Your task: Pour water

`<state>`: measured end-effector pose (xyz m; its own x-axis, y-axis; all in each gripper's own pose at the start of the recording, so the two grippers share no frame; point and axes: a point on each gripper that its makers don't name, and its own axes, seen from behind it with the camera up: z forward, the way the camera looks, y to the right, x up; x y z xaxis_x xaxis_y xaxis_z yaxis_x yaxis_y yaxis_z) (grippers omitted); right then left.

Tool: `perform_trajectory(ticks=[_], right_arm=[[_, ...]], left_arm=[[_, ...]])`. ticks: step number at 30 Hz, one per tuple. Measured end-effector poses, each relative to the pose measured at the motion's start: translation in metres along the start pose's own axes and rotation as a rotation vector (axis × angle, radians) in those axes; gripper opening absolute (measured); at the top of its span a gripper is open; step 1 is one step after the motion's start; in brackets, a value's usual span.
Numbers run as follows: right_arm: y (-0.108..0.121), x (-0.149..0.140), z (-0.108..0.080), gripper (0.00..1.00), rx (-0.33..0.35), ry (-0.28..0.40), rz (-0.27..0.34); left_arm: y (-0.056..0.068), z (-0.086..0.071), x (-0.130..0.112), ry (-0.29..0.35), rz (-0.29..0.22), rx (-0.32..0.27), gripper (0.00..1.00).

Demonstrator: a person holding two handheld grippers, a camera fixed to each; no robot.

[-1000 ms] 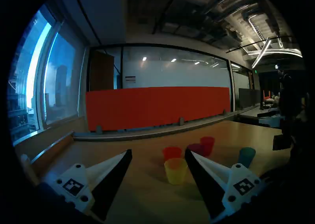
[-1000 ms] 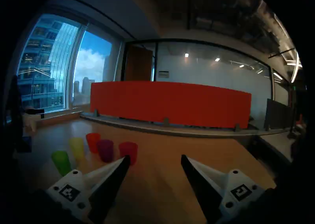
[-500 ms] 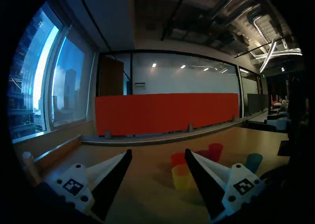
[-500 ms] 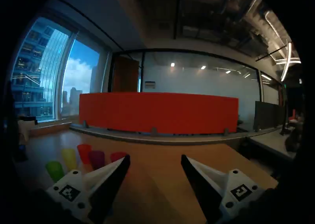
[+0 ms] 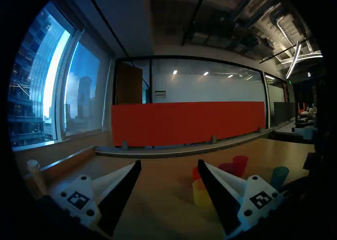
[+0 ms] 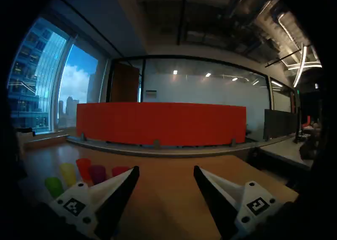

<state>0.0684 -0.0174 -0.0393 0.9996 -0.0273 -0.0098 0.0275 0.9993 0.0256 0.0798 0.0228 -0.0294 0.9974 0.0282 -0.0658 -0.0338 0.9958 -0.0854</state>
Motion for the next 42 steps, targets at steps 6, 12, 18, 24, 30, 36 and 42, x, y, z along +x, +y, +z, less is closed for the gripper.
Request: perform_trajectory(ticks=[6, 12, 18, 24, 30, 36, 42], right_arm=[[0.000, 0.000, 0.000, 1.00, -0.009, 0.002, -0.008], [0.004, -0.001, 0.001, 1.00, -0.027, 0.004, -0.020], [0.004, -0.006, 0.001, 1.00, -0.028, -0.009, 0.012], [0.009, -0.003, 0.004, 1.00, -0.037, -0.007, 0.024], [0.009, -0.001, 0.005, 1.00, -0.040, -0.014, 0.026], [0.008, 0.001, 0.006, 1.00, -0.040, -0.016, 0.038], [0.005, 0.006, 0.005, 1.00, -0.037, -0.012, 0.038]], left_arm=[[0.002, 0.004, -0.007, 0.005, 0.004, 0.004, 1.00], [0.004, 0.008, -0.017, 0.007, 0.011, 0.014, 1.00], [0.005, 0.011, -0.029, 0.003, 0.016, 0.025, 1.00], [0.001, 0.013, -0.038, 0.004, 0.009, 0.048, 1.00], [-0.001, 0.014, -0.045, 0.002, 0.014, 0.058, 1.00], [-0.006, 0.015, -0.054, -0.005, 0.007, 0.064, 1.00], [-0.009, 0.016, -0.059, -0.004, -0.004, 0.064, 1.00]])
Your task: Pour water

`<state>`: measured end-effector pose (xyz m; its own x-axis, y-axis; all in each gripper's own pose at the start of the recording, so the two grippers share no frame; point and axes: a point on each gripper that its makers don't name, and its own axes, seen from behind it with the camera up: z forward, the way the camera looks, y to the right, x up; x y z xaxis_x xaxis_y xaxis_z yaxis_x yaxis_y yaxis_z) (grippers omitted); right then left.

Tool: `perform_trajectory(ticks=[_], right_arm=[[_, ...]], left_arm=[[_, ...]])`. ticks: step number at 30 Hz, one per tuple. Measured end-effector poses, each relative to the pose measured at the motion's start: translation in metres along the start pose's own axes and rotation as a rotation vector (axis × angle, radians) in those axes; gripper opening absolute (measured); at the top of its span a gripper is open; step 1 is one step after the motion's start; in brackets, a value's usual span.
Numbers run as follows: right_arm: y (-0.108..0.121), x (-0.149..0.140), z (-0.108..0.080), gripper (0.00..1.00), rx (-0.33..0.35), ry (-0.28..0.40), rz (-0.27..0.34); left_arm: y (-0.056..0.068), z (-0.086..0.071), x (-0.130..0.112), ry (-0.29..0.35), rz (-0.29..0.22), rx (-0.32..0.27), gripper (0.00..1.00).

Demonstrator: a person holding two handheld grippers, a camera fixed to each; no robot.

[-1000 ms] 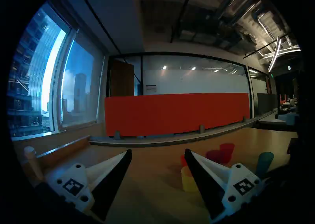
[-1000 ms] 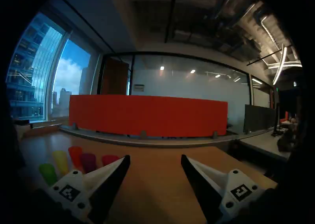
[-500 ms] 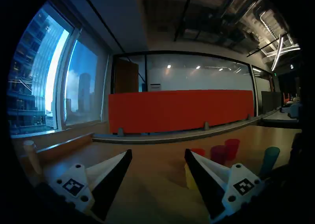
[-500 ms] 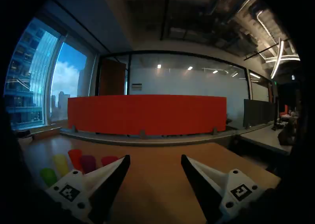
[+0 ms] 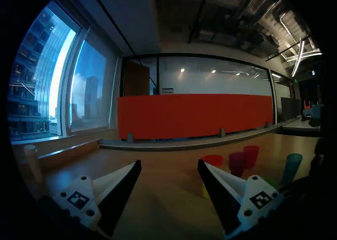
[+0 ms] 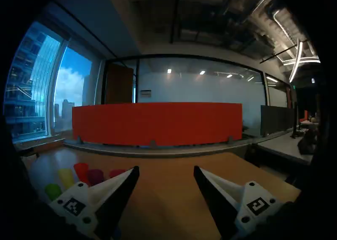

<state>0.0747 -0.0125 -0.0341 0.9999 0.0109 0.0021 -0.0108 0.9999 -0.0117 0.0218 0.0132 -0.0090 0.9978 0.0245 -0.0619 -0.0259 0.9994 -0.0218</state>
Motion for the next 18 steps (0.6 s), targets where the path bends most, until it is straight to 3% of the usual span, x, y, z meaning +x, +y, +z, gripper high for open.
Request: perform_trajectory(ticks=[18], right_arm=[[-0.001, -0.005, 0.001, 1.00, -0.004, -0.012, -0.012]], left_arm=[[-0.005, 0.003, -0.014, -0.029, -0.028, 0.001, 1.00]])
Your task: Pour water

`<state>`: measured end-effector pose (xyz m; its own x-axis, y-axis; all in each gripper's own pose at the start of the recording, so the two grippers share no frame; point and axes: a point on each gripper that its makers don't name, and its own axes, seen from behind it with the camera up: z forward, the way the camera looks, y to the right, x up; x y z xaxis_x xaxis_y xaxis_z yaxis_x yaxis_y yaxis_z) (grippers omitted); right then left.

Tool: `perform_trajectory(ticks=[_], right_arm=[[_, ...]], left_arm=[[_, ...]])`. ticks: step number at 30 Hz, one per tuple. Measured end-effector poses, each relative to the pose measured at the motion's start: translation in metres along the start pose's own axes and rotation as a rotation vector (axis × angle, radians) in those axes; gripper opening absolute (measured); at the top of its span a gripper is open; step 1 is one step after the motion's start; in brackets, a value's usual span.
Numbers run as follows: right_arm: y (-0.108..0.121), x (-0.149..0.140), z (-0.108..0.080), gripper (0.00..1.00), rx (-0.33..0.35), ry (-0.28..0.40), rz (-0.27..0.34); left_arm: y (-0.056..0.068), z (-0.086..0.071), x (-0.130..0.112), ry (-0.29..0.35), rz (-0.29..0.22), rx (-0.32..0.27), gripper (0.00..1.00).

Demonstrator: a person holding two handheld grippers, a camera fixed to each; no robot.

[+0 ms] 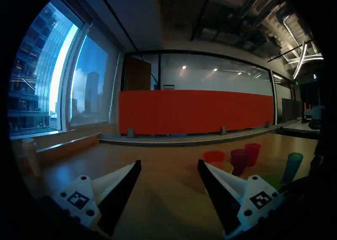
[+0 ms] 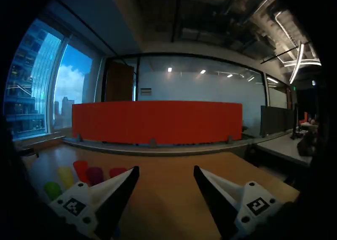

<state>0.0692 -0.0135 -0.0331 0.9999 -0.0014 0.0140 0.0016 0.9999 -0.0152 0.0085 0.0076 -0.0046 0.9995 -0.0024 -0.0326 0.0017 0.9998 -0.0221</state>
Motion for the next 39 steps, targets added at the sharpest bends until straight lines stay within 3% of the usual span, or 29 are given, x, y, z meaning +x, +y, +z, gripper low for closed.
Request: perform_trajectory(ticks=[27, 39], right_arm=[[-0.0030, 0.0028, -0.0058, 1.00, 0.028, 0.023, 0.001], [-0.0088, 0.0041, -0.0068, 1.00, 0.047, 0.041, -0.048]], left_arm=[[0.0002, 0.0038, -0.0072, -0.032, 0.001, -0.001, 1.00], [-0.0004, 0.0043, -0.0074, -0.032, 0.001, -0.001, 1.00]])
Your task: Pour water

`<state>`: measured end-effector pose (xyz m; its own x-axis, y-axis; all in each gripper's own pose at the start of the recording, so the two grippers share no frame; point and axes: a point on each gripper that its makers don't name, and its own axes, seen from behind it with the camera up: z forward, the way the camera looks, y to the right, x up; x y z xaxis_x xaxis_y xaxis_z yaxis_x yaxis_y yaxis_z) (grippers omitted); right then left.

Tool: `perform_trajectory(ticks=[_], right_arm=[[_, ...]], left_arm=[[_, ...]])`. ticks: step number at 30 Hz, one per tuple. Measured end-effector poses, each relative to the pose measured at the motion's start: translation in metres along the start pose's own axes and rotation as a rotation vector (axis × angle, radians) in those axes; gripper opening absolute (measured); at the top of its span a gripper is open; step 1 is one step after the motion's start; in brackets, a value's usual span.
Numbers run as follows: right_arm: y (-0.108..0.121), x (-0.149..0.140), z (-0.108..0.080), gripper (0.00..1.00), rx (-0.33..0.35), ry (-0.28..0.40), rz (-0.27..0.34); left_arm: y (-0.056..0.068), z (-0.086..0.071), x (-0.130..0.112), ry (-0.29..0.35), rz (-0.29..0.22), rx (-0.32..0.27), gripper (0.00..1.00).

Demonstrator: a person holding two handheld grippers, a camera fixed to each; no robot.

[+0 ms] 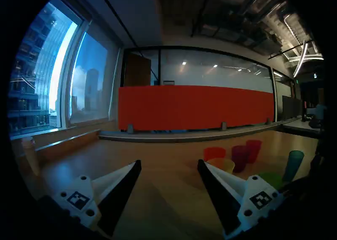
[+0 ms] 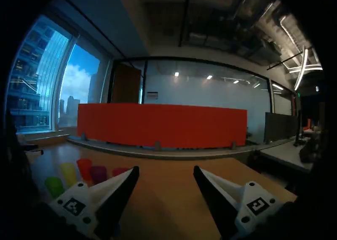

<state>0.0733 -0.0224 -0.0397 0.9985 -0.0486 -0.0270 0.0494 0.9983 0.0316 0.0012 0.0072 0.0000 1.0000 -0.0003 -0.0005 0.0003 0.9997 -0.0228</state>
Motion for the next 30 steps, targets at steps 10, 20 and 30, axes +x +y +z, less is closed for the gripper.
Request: perform_trajectory(ticks=[10, 20, 30], right_arm=[[-0.004, 0.001, 0.007, 1.00, -0.015, 0.042, -0.014], [-0.005, -0.015, 0.017, 1.00, -0.030, 0.053, 0.005], [0.012, -0.040, 0.026, 1.00, -0.037, 0.036, 0.051]], left_arm=[[0.000, 0.000, 0.000, 0.000, 0.000, 0.000, 1.00], [0.000, 0.000, 0.000, 0.000, 0.000, 0.000, 1.00], [0.000, 0.000, 0.000, 0.000, 0.000, 0.000, 1.00]])
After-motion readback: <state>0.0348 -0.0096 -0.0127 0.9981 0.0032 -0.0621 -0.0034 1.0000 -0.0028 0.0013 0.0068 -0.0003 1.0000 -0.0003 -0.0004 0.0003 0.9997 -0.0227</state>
